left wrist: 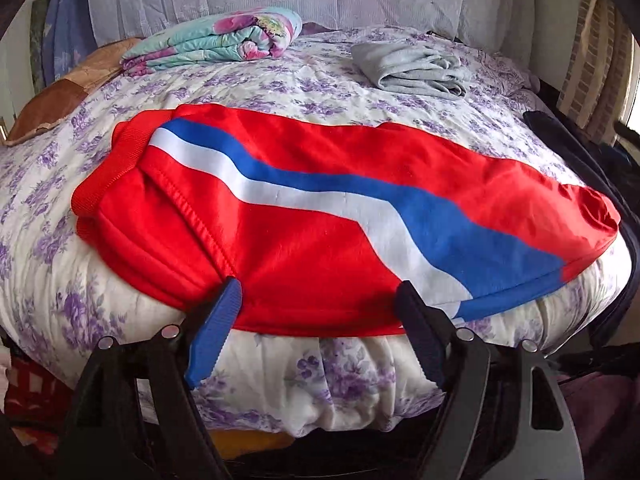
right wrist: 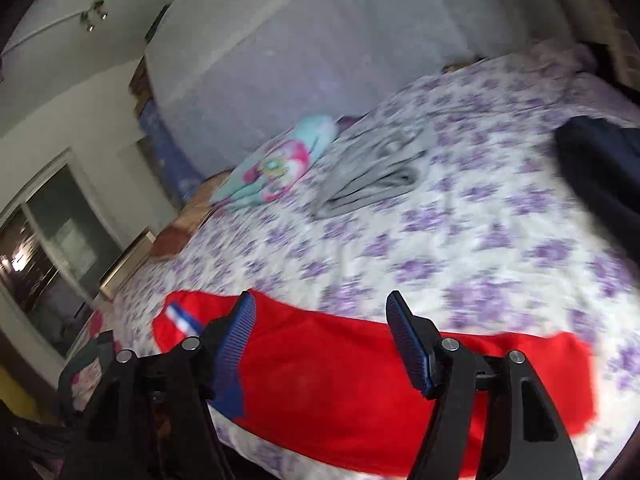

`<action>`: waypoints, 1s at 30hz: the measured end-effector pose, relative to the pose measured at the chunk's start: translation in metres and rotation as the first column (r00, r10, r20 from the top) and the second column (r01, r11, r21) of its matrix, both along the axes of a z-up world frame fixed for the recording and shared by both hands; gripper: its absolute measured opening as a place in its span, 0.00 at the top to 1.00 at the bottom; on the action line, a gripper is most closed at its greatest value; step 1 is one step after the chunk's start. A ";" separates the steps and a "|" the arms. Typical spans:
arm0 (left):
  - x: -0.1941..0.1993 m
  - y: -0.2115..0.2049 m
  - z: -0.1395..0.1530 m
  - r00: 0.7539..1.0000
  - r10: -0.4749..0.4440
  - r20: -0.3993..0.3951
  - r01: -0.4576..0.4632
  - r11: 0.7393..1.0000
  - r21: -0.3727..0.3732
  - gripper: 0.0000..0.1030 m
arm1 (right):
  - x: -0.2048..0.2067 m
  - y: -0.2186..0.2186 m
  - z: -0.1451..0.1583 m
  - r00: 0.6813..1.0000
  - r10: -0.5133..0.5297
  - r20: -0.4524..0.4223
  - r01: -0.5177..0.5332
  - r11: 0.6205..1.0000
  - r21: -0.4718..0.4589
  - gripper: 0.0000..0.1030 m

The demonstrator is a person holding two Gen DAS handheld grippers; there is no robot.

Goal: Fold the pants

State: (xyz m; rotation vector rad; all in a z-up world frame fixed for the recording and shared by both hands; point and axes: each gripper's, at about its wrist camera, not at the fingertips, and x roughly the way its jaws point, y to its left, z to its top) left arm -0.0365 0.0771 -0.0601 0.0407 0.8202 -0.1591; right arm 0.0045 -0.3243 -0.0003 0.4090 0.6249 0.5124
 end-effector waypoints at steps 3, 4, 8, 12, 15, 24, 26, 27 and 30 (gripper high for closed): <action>-0.002 0.002 0.006 1.000 0.014 -0.020 -0.015 1.000 -0.025 0.22 | 0.064 0.068 -0.007 0.973 0.183 -0.142 -0.179 0.983 0.040 0.34; -0.001 0.006 0.011 0.999 0.014 -0.029 -0.016 0.998 -0.067 0.21 | 0.086 0.090 -0.010 0.957 0.221 -0.189 -0.214 0.975 0.054 0.34; 0.001 0.007 0.043 1.000 -0.005 0.025 0.009 0.989 -0.148 0.19 | 0.153 0.154 -0.033 0.870 0.336 -0.360 -0.324 0.941 0.097 0.33; 0.021 -0.001 0.053 0.998 -0.006 0.066 0.015 0.990 -0.139 0.10 | 0.185 0.192 -0.058 0.795 0.404 -0.452 -0.406 0.909 0.100 0.31; 0.042 0.000 0.032 1.000 0.002 -0.012 -0.004 0.984 -0.176 0.10 | 0.185 0.205 -0.070 0.726 0.470 -0.501 -0.471 0.872 0.135 0.30; 0.046 0.010 0.012 0.999 -0.014 -0.036 0.005 0.972 -0.234 0.10 | 0.174 0.215 -0.060 0.616 0.565 -0.549 -0.634 0.769 0.081 0.26; 0.045 0.009 0.013 0.999 -0.015 -0.032 0.007 0.973 -0.229 0.10 | 0.177 0.220 -0.068 0.586 0.562 -0.584 -0.654 0.754 0.068 0.25; 0.045 0.009 0.013 0.999 -0.015 -0.030 0.008 0.974 -0.226 0.10 | 0.179 0.225 -0.071 0.563 0.571 -0.597 -0.671 0.738 0.073 0.24; 0.045 0.009 0.013 0.999 -0.016 -0.030 0.008 0.974 -0.225 0.10 | 0.185 0.232 -0.070 0.578 0.569 -0.585 -0.679 0.733 0.042 0.25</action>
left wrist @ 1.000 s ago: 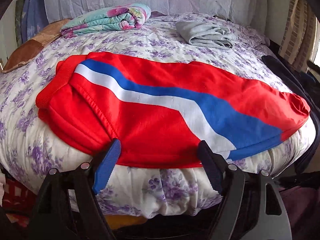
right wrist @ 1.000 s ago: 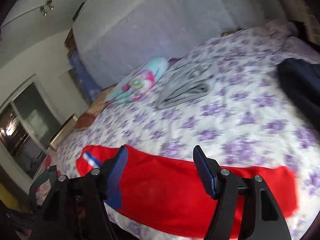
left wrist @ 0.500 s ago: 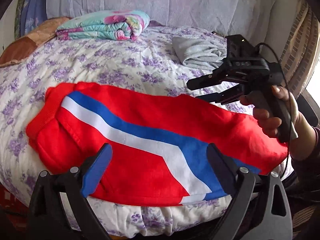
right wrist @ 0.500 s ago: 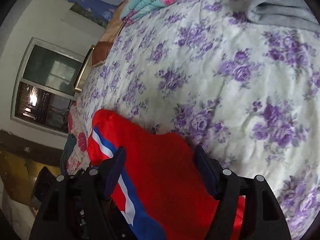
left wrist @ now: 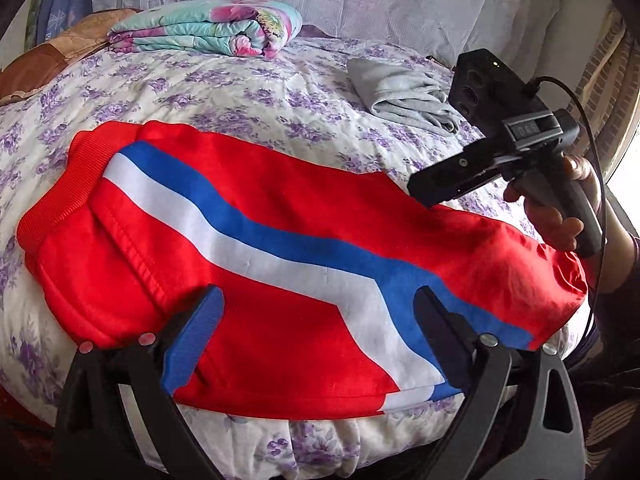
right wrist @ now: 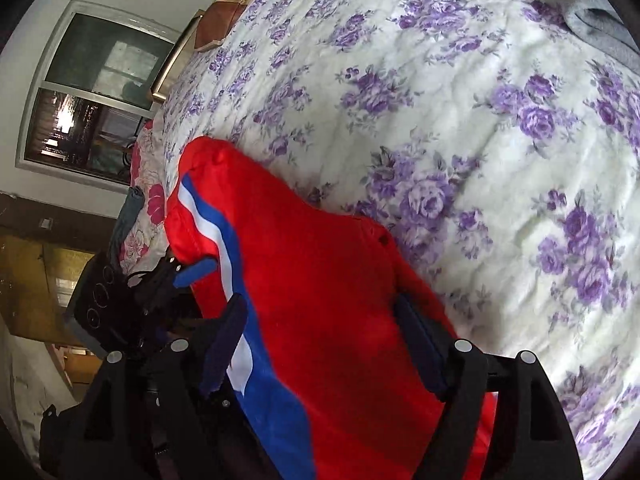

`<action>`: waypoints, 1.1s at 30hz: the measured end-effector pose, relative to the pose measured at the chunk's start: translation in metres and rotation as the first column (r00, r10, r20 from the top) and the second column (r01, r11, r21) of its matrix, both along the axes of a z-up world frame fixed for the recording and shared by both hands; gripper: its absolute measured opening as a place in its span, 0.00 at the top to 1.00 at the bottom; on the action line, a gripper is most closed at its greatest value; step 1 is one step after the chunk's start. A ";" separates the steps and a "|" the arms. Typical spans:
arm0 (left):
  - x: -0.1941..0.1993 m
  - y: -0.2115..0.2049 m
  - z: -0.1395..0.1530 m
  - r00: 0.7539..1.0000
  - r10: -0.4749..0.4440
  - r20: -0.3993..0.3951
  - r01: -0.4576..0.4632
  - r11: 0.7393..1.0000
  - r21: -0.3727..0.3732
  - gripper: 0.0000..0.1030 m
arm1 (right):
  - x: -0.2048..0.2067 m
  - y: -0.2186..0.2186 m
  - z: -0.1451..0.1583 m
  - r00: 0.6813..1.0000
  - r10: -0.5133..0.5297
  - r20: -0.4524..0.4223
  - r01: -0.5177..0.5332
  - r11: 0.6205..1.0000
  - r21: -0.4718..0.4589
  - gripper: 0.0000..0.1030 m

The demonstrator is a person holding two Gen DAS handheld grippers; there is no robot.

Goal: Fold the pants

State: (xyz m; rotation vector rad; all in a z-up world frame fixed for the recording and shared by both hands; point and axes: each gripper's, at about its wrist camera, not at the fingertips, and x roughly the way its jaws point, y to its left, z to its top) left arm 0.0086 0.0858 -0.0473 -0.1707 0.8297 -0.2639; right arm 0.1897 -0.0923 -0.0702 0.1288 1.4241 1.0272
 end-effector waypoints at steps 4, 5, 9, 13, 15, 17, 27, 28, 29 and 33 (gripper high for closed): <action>0.000 -0.001 0.000 1.000 0.001 -0.002 -0.001 1.000 0.001 0.10 | 0.007 0.007 0.007 0.999 0.022 0.047 -0.023 1.000 0.010 0.25; 0.000 -0.001 0.000 1.000 0.000 -0.003 0.000 1.000 0.001 0.10 | 0.006 0.007 0.004 0.999 0.041 0.029 -0.042 0.999 0.006 0.24; 0.000 0.001 -0.001 1.000 -0.002 0.000 0.002 1.000 0.000 0.08 | -0.008 0.012 -0.004 0.982 0.184 -0.039 -0.184 0.983 0.006 0.23; 0.002 -0.004 -0.002 1.000 -0.005 0.003 0.005 1.000 0.025 0.05 | 0.005 0.013 -0.004 0.985 0.151 -0.086 -0.140 0.983 0.120 0.20; 0.002 -0.005 -0.001 1.000 -0.005 0.002 0.005 0.999 0.033 0.05 | 0.015 0.018 -0.010 0.987 0.113 -0.114 -0.093 0.982 0.167 0.25; 0.002 -0.004 -0.001 1.000 -0.006 0.000 0.006 1.000 0.021 0.05 | 0.020 0.025 -0.016 0.993 0.075 -0.096 -0.059 0.986 0.158 0.43; 0.001 -0.001 -0.001 1.000 -0.014 0.000 0.014 1.000 0.004 0.05 | 0.033 -0.009 -0.026 0.989 -0.147 -0.036 0.151 0.972 0.183 0.94; 0.001 0.000 -0.001 1.000 -0.014 0.000 0.014 1.000 0.001 0.05 | 0.030 -0.008 -0.021 0.988 -0.155 -0.007 0.154 0.972 0.177 0.94; 0.001 0.001 0.000 1.000 -0.015 -0.001 0.015 1.000 -0.003 0.05 | 0.029 -0.008 -0.018 0.987 -0.160 0.007 0.156 0.971 0.180 0.94; -0.001 0.004 0.000 1.000 -0.019 -0.002 0.019 1.000 -0.015 0.05 | 0.026 -0.009 -0.003 0.988 -0.140 0.069 0.127 0.977 0.169 0.93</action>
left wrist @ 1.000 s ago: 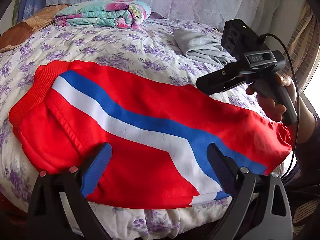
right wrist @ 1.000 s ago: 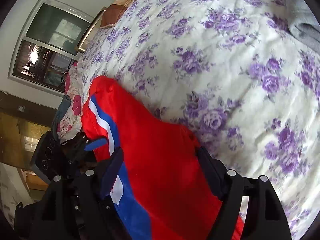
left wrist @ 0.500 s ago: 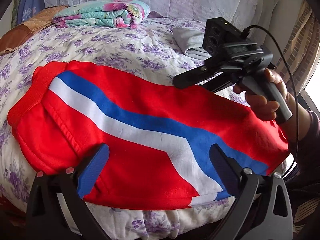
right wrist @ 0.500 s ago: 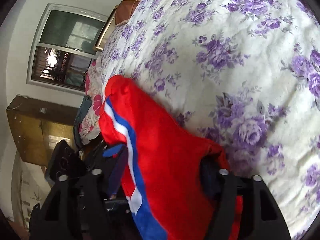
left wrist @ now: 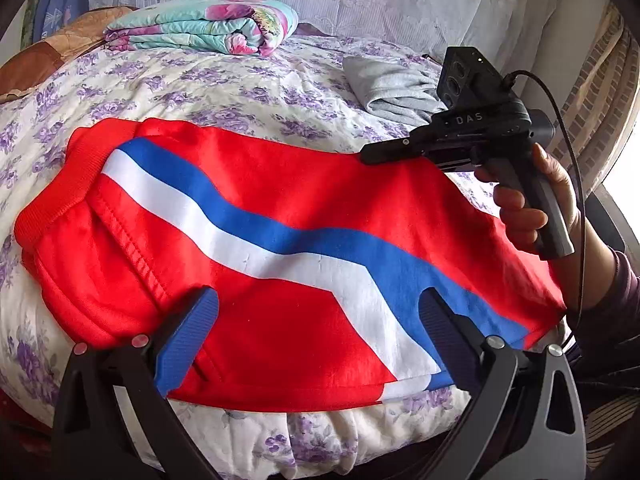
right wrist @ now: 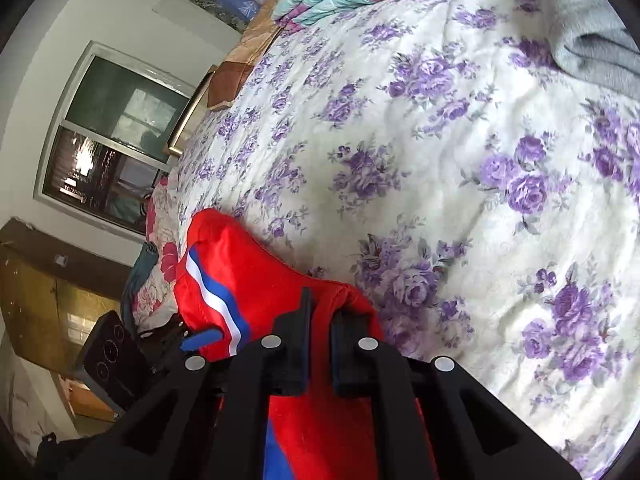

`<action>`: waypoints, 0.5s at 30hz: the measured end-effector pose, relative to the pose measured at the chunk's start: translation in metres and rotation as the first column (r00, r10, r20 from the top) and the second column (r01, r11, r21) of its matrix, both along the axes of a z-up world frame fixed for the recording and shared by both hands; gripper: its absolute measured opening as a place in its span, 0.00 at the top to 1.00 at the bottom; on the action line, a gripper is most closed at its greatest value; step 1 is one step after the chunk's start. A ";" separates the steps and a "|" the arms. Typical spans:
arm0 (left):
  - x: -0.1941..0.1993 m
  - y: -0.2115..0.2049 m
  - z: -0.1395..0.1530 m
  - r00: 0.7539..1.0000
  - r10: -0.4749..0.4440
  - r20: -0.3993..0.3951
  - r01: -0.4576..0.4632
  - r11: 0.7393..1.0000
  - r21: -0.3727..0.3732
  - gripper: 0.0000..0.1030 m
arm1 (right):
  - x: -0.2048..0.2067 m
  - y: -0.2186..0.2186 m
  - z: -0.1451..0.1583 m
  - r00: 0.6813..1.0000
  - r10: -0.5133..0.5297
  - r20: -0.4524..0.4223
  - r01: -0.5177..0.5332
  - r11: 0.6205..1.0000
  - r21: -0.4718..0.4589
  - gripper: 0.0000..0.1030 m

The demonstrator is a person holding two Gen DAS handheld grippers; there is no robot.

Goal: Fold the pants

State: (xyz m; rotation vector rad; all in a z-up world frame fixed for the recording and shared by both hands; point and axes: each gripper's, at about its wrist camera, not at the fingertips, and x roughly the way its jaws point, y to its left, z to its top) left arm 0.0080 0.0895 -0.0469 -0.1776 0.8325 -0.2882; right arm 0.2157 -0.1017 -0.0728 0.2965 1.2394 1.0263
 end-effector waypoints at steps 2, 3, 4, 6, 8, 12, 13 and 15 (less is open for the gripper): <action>-0.001 -0.001 0.000 1.000 -0.003 0.004 0.002 1.000 0.005 0.05 | 0.004 -0.003 0.003 1.000 0.007 -0.012 -0.006 1.000 0.005 0.93; -0.002 -0.001 0.000 1.000 -0.003 0.008 0.003 1.000 0.008 0.05 | 0.007 -0.008 0.003 1.000 0.004 -0.027 -0.004 1.000 0.014 0.93; -0.003 -0.001 -0.001 1.000 -0.004 0.012 0.004 1.000 0.011 0.05 | 0.009 -0.011 0.002 0.999 0.005 -0.038 -0.004 1.000 0.022 0.93; -0.003 -0.001 -0.001 1.000 -0.003 0.018 0.002 1.000 0.008 0.05 | 0.011 -0.016 0.002 0.999 0.003 -0.051 -0.001 0.999 0.033 0.93; -0.003 0.001 -0.002 1.000 0.003 0.020 -0.003 1.000 0.003 0.05 | 0.015 -0.028 0.006 0.997 -0.066 -0.045 0.067 0.998 0.019 0.73; -0.003 0.003 0.001 1.000 0.012 0.018 -0.012 1.000 -0.016 0.05 | 0.025 -0.093 0.024 0.957 -0.285 -0.060 0.291 0.949 0.121 0.42; -0.003 0.005 0.004 1.000 0.019 0.017 -0.018 0.999 -0.032 0.06 | 0.018 -0.097 0.032 0.956 -0.292 -0.027 0.293 0.951 0.096 0.42; -0.002 0.009 0.016 0.999 0.011 0.032 -0.009 0.998 -0.067 0.06 | -0.011 -0.097 0.052 0.962 -0.267 0.056 0.262 0.962 0.081 0.42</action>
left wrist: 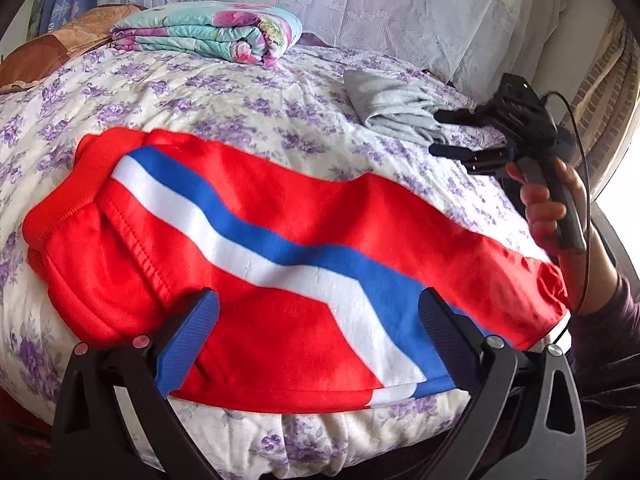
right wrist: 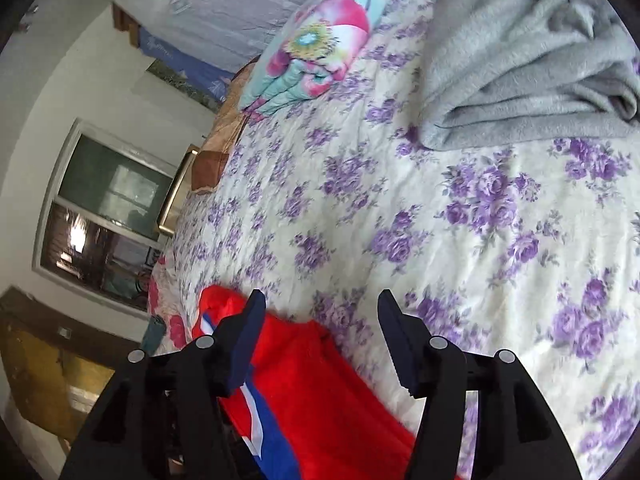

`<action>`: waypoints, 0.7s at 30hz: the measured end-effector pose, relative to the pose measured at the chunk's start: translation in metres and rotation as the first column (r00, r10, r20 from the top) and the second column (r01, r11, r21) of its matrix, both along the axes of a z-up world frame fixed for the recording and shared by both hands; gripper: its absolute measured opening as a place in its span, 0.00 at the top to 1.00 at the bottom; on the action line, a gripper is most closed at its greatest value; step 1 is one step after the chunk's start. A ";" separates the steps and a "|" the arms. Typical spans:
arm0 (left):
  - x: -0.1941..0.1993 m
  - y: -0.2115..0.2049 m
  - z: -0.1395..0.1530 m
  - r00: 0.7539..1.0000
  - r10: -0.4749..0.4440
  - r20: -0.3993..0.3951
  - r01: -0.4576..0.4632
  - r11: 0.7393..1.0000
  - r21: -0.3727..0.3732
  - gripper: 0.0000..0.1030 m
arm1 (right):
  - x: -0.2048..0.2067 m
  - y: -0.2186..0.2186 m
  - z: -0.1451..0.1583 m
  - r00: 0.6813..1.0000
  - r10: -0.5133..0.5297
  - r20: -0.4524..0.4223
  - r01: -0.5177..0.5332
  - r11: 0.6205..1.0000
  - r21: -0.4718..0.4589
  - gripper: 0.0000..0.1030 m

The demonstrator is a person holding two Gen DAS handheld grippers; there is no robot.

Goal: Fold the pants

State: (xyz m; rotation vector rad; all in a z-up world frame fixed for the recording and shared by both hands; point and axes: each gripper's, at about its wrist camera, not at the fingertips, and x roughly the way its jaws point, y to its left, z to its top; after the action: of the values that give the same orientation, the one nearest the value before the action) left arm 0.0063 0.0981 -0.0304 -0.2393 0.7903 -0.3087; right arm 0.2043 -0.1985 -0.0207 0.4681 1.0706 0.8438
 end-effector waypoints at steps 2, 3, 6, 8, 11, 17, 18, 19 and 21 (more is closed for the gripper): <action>0.003 0.002 0.020 0.999 -0.002 0.052 0.003 1.000 -0.008 0.05 | -0.062 -0.005 0.016 0.998 0.019 0.066 -0.021 0.999 0.033 0.36; 0.006 0.002 0.027 0.997 -0.003 0.073 0.004 1.000 -0.012 0.05 | -0.062 -0.005 0.016 0.998 0.019 0.066 -0.021 0.999 0.033 0.29; 0.027 0.008 0.032 0.997 0.039 0.064 -0.039 0.999 -0.007 0.05 | -0.134 -0.022 -0.008 1.000 -0.025 0.016 0.024 0.999 0.045 0.21; 0.045 0.019 0.017 0.992 0.122 0.013 -0.123 0.991 0.059 0.05 | -0.152 -0.041 -0.033 0.992 -0.128 0.006 0.128 0.992 0.006 0.21; 0.059 0.036 -0.008 0.980 0.199 0.019 -0.200 0.970 0.135 0.06 | -0.163 -0.081 -0.072 0.963 -0.264 0.055 0.262 0.965 0.029 0.41; 0.056 0.029 -0.013 0.971 0.218 0.101 -0.234 0.952 0.196 0.06 | -0.185 -0.152 -0.090 0.893 -0.435 0.117 0.432 0.901 0.051 1.00; 0.056 0.031 -0.013 0.970 0.220 0.102 -0.236 0.953 0.190 0.06 | -0.191 -0.152 -0.086 0.881 -0.446 0.159 0.452 0.892 -0.004 1.00; 0.056 0.031 -0.013 0.970 0.221 0.102 -0.237 0.953 0.191 0.06 | -0.197 -0.154 -0.085 0.867 -0.461 0.187 0.476 0.879 -0.041 1.00; 0.055 0.027 -0.013 0.969 0.220 0.109 -0.239 0.948 0.209 0.06 | -0.210 -0.167 -0.083 0.831 -0.497 0.249 0.530 0.844 -0.084 1.00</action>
State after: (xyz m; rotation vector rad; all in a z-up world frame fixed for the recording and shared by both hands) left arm 0.0610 0.1253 -0.0438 -0.1067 0.6988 -0.0091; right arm -0.0059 -0.3655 -0.1041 0.4939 0.7411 0.3178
